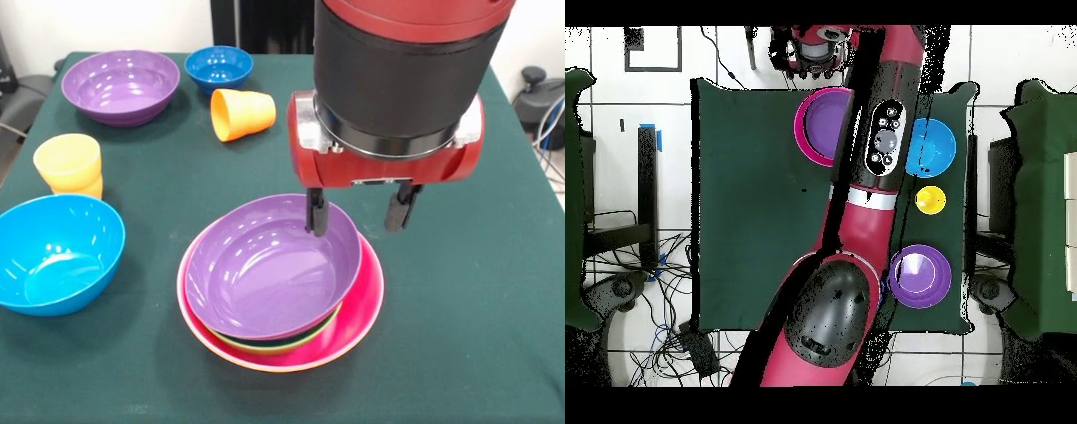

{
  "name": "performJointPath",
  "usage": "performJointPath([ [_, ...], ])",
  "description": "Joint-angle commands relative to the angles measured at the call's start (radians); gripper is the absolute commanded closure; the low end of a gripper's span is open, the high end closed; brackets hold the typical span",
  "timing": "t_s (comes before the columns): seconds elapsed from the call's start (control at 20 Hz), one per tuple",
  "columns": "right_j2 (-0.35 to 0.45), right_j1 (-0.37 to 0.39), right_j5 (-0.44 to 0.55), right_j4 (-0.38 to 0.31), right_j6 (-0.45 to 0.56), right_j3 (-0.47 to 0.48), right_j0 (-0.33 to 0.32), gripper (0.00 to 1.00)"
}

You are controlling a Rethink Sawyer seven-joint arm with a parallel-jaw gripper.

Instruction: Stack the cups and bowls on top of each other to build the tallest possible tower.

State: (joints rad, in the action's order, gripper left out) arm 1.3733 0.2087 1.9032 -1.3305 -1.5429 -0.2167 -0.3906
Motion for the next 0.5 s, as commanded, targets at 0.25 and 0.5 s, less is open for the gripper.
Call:
performJointPath([
  [0.25, -0.059, -0.032, 0.043, 0.022, 0.093, -0.088, -0.016, 0.00],
  [0.5, -0.104, -0.043, -0.020, 0.079, 0.045, -0.129, -0.020, 0.00],
])
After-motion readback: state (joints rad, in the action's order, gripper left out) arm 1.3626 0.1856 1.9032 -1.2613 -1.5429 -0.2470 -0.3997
